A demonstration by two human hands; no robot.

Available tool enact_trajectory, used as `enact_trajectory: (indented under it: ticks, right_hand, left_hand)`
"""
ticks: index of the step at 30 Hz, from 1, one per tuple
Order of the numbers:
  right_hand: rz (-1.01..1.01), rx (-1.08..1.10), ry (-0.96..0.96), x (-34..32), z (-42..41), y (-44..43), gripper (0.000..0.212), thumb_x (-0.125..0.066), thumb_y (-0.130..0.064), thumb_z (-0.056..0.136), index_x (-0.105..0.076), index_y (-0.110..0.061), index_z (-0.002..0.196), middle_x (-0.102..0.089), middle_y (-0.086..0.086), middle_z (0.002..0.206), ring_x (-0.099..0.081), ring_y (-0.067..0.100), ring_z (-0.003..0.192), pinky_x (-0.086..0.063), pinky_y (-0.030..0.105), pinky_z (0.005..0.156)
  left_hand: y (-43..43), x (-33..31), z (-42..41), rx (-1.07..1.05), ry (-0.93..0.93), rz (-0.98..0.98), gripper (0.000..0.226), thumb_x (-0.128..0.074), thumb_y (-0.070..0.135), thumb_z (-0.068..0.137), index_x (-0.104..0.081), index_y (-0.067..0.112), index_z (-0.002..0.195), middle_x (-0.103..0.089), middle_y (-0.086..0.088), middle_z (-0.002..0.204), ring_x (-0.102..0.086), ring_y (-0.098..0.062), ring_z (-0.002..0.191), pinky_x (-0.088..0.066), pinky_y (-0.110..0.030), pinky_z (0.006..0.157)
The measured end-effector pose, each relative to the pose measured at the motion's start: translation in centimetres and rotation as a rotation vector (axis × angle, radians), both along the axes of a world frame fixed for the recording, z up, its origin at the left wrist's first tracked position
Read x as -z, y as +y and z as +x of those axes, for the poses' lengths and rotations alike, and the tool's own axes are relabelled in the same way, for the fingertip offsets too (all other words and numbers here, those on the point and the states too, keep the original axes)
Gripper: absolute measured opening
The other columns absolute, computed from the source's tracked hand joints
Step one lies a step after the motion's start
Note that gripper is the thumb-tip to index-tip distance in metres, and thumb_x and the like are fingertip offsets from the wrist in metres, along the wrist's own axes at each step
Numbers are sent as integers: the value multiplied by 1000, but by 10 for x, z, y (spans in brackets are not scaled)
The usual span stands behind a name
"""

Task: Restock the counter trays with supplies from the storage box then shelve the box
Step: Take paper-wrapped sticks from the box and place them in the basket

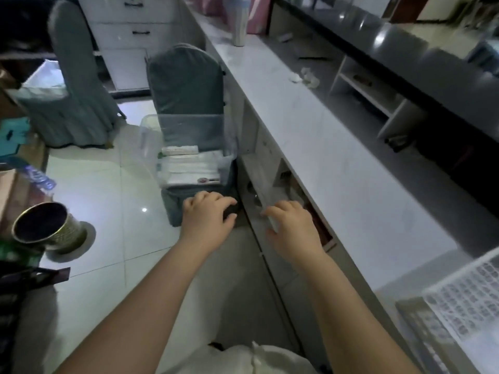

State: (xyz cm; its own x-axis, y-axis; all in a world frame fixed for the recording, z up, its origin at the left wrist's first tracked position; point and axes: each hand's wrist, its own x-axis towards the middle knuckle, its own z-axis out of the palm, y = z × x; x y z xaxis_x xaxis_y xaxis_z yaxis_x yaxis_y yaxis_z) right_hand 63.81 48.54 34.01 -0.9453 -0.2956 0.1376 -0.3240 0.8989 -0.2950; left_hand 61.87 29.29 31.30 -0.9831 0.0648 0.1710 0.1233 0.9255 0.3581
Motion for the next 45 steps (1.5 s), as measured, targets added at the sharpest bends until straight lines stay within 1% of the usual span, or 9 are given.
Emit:
enact_trajectory:
  ticks: [4, 11, 18, 21, 26, 32, 38, 42, 45]
  right_hand:
    - [-2, -90, -41, 10, -41, -61, 28, -67, -18, 82, -67, -19, 110, -64, 3, 108, -52, 30, 107, -45, 42, 85]
    - [-13, -172, -96, 26, -129, -120, 27, -67, -19, 83, -69, -17, 110, -66, 3, 107, -53, 28, 106, -43, 42, 89]
    - [-17, -264, -136, 54, -272, -156, 31, -64, -22, 84, -65, -18, 115, -63, 1, 114, -49, 26, 111, -42, 39, 90]
    - [6, -311, -201, 69, -345, -168, 30, -62, -24, 87, -62, -21, 117, -60, 0, 121, -47, 25, 113, -40, 37, 93]
    - [13, -342, -314, 93, -453, -188, 30, -64, -25, 86, -61, -24, 117, -60, 2, 124, -45, 26, 117, -42, 44, 95]
    - [45, -355, -486, 137, -517, -215, 31, -64, -24, 86, -60, -22, 116, -61, 3, 120, -46, 28, 116, -42, 42, 94]
    - [174, -279, -704, 199, -555, -229, 33, -60, -21, 89, -58, -19, 122, -58, 5, 123, -45, 27, 118, -42, 41, 95]
    - [197, -141, -821, 230, -577, -234, 34, -58, -17, 87, -59, -18, 121, -58, 6, 125, -45, 27, 118, -41, 39, 97]
    - [206, -54, -903, 254, -596, -238, 35, -57, -16, 86, -58, -19, 121, -57, 7, 127, -45, 28, 117, -42, 37, 93]
  left_hand:
    - [-55, 14, -27, -47, -51, -17, 32, -59, 44, 83, -63, 36, 114, -64, 8, 109, -50, -22, 108, -33, -38, 86]
    - [-110, 39, -89, -172, -148, -7, 33, -55, 48, 84, -60, 37, 115, -62, 7, 109, -48, -21, 108, -32, -38, 87]
    - [-157, 51, -199, -344, -176, 15, 33, -56, 43, 85, -60, 34, 117, -63, 5, 112, -48, -23, 109, -32, -38, 87]
    - [-166, 56, -256, -377, -239, -16, 35, -55, 42, 87, -58, 33, 121, -62, 3, 117, -48, -23, 111, -34, -39, 90]
    - [-176, 73, -337, -377, -333, -34, 36, -53, 38, 90, -56, 31, 125, -61, 1, 120, -48, -23, 110, -35, -39, 90]
    - [-201, 113, -394, -367, -483, -30, 38, -53, 35, 89, -54, 31, 126, -59, 1, 123, -48, -24, 113, -35, -38, 89]
    - [-242, 179, -457, -244, -675, -34, 47, -52, 31, 89, -46, 28, 135, -53, -4, 130, -46, -27, 116, -36, -39, 94]
    - [-266, 223, -497, 37, -839, -209, 55, -50, 36, 91, -35, 25, 142, -47, -6, 134, -44, -28, 117, -34, -41, 94]
    - [-285, 250, -532, 199, -904, -311, 58, -50, 37, 91, -31, 23, 144, -42, -8, 138, -40, -30, 121, -33, -45, 98]
